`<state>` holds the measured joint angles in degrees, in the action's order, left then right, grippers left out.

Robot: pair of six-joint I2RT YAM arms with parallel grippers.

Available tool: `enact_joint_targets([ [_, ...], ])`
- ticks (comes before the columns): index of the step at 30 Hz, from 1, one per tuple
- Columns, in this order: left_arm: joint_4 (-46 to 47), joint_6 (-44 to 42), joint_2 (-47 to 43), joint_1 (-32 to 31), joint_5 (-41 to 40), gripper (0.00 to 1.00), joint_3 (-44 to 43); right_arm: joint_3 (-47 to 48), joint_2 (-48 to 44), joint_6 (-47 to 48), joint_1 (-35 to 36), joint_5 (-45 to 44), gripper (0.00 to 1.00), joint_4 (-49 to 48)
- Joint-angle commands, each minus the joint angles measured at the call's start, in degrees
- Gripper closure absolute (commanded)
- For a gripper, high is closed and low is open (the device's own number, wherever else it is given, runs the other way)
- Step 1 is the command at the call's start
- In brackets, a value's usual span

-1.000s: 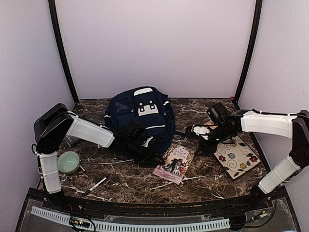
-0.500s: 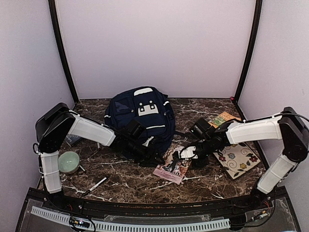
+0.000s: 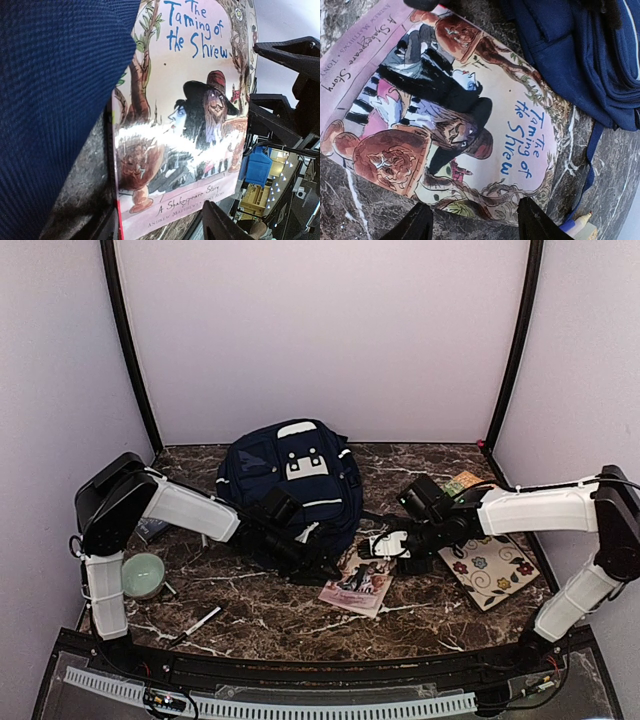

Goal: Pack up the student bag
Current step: Pick up the book from the center of the board.

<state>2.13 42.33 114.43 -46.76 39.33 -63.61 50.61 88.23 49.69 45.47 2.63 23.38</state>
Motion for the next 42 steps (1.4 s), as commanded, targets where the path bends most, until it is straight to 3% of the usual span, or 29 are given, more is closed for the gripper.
enact_joint_targets([
  [1,-6.8,-0.66,5.55,0.36,-7.61,0.39,2.53,2.61,-2.11,-2.32,0.34,1.26,0.42,-0.13],
  [7,-6.81,-0.84,5.61,0.36,-7.52,0.39,2.18,1.76,-1.18,-8.92,0.39,-0.37,0.43,-4.55],
  [15,-6.6,-0.77,5.6,0.36,-7.19,0.39,2.05,-1.08,-0.91,-20.05,-1.17,-5.48,0.31,-11.79],
  [21,-5.76,-0.54,5.63,0.36,-7.1,0.4,1.74,1.94,1.88,-27.19,-4.43,-3.23,0.28,-9.92],
  [28,-3.97,0.27,5.7,0.36,-6.71,0.39,2.21,5.0,2.64,-32.18,-10.01,7.49,0.28,-2.62],
  [36,-3.89,0.43,5.71,0.36,-6.76,0.4,1.71,7.44,3.51,-31.76,-16.95,18.49,0.25,10.45],
  [42,-4.22,0.34,6.19,0.36,-8.48,0.4,-0.17,9.38,6.38,-35.35,-21.89,31.31,0.22,16.22],
])
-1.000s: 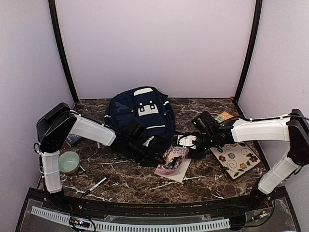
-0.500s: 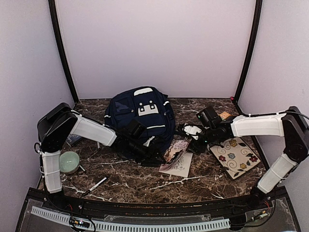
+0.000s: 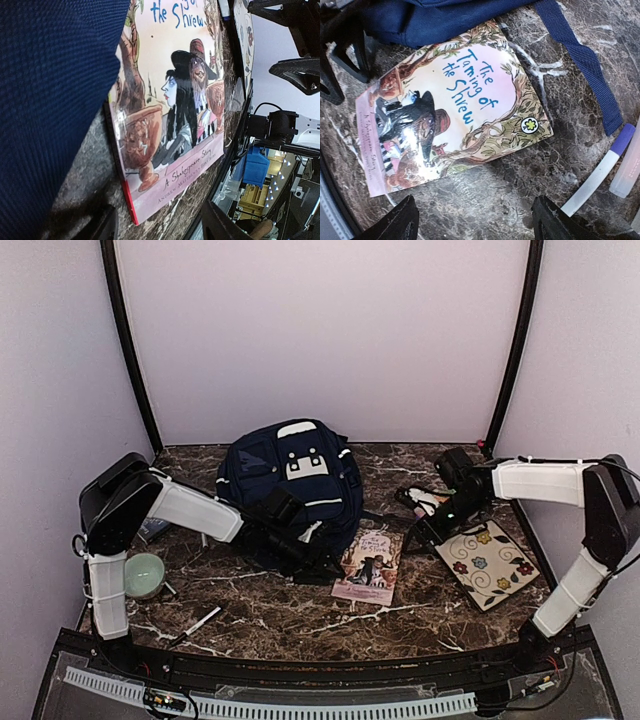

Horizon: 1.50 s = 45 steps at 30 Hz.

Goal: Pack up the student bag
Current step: Pick up the book from the center of the board.

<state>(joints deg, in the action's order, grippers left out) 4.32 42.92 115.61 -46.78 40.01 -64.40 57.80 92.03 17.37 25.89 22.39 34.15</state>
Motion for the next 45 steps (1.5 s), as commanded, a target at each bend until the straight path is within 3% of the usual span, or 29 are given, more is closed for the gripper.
enact_joint_targets([
  [1,-6.49,-0.05,5.24,0.38,-9.36,0.4,0.26,2.28,3.9,-3.63,-2.84,13.96,0.21,5.78],
  [5,-6.7,2.02,6.4,0.47,-10.23,0.38,-1.33,3.13,9.11,-5.46,-3.48,20.09,0.26,4.64],
  [17,-5.61,4.33,8.45,0.38,-6.91,0.4,-2.73,4.55,20.2,-14.25,-3.46,17.2,0.43,0.73],
  [19,-4.39,5.17,8.17,0.29,-5.73,0.4,-1.81,4.66,21.43,-15.54,-3.43,14.2,0.48,-0.08],
  [24,-4.76,6.1,7.94,0.29,-9.31,0.37,-0.87,4.18,25.08,-17.09,-3.43,7.44,0.73,-0.19],
  [27,-3.1,6.13,8.09,0.38,-8.58,0.38,-0.85,4.35,27.27,-16.86,-3.55,6.71,0.81,0.21],
  [31,-3.66,5.46,8.0,0.38,-9.02,0.38,-0.87,4.62,26.52,-17.01,-4.15,17.71,0.82,-0.79],
  [36,-1.99,5.6,7.92,0.38,-8.08,0.39,0.19,4.22,21.48,-16.31,-4.25,29.69,0.75,-3.57],
  [45,-1.86,5.42,7.88,0.38,-8.28,0.4,0.38,4.07,18.94,-17.98,-4.53,34.32,0.77,-6.7],
])
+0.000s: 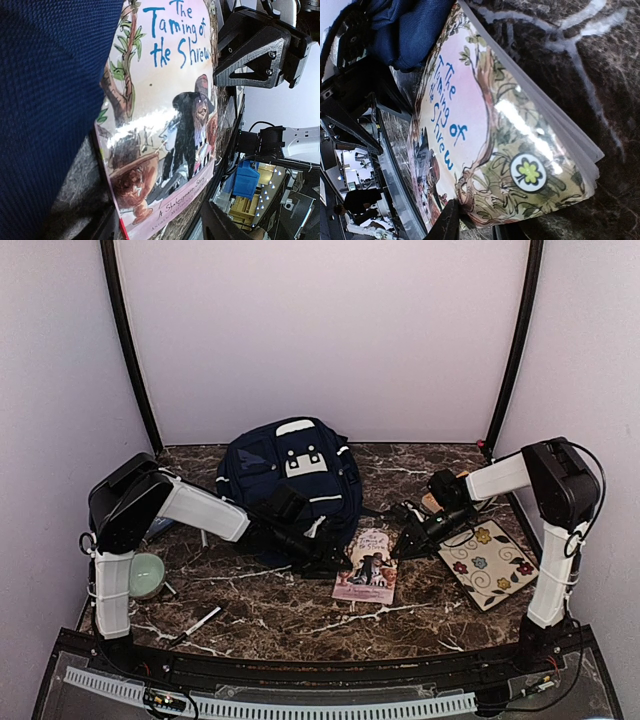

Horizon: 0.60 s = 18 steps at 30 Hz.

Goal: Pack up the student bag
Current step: Pick up the book from the center of the board.

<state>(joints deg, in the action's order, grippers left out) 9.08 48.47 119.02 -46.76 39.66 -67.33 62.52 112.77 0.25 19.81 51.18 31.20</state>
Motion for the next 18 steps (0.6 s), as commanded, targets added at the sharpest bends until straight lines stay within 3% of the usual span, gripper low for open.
enact_joint_targets([
  [1,-6.62,-0.13,4.46,0.36,-7.97,0.4,3.41,-0.87,-2.27,-1.09,1.33,5.92,0.78,-3.9],
  [9,-7.89,-0.25,4.53,0.36,-8.92,0.43,3.28,-4.49,-9.06,-2.89,0.49,5.44,0.79,-7.06],
  [18,-7.94,-0.02,4.1,0.36,-9.11,0.43,3.49,-1.47,-2.36,-3.29,0.49,6.86,0.67,-5.61],
])
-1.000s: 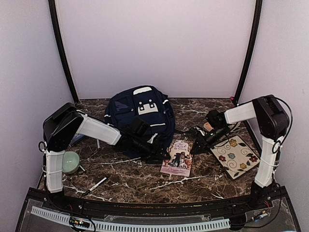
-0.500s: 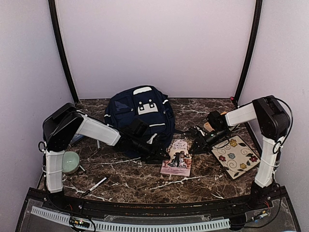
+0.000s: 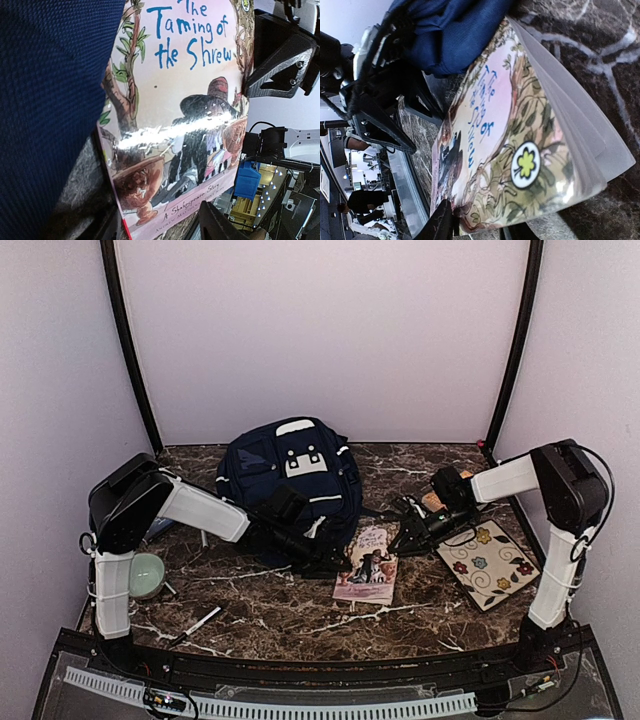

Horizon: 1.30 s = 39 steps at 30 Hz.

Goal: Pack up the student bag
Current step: Pick up the book from the center of the board.

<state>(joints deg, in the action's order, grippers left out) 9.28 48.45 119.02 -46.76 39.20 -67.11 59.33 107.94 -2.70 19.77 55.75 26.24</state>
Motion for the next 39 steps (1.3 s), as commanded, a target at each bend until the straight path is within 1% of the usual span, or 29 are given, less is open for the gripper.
enact_joint_targets([
  [1,-8.11,-0.02,4.07,0.36,-8.76,0.43,3.38,1.96,2.87,-0.34,0.53,2.35,0.67,-0.46],
  [4,-8.36,-0.11,3.89,0.36,-9.05,0.43,3.23,1.78,3.35,-0.74,0.61,2.15,0.65,-0.77],
  [5,-8.33,-0.22,3.93,0.36,-9.13,0.43,3.15,1.64,3.28,-0.98,0.59,2.33,0.66,-1.09],
  [14,-8.1,-0.29,3.94,0.36,-10.42,0.42,3.34,-0.51,0.17,-1.18,-0.2,2.09,0.92,-2.24],
  [18,-4.56,-0.21,3.47,0.36,-10.08,0.41,4.14,-1.35,-1.23,0.2,-1.03,3.11,0.99,-1.83],
  [22,2.78,-1.98,2.46,0.4,-9.65,0.37,6.48,-2.75,-3.14,1.76,-2.04,5.28,1.0,-2.02],
  [27,13.62,-1.69,3.12,1.53,-7.03,0.36,9.69,-4.84,-5.9,2.93,-2.32,8.91,1.0,-3.05],
  [33,17.89,-1.53,5.74,1.76,-1.51,0.36,7.78,-4.84,-6.25,3.3,-2.42,11.97,1.0,-3.48],
  [37,24.08,0.53,6.27,1.75,2.2,0.42,8.02,-4.03,-4.17,3.07,-2.39,8.44,1.0,-3.21],
  [39,27.7,2.01,6.24,1.7,2.79,0.5,8.86,-3.03,-1.86,3.44,-2.42,7.01,1.0,-2.18],
])
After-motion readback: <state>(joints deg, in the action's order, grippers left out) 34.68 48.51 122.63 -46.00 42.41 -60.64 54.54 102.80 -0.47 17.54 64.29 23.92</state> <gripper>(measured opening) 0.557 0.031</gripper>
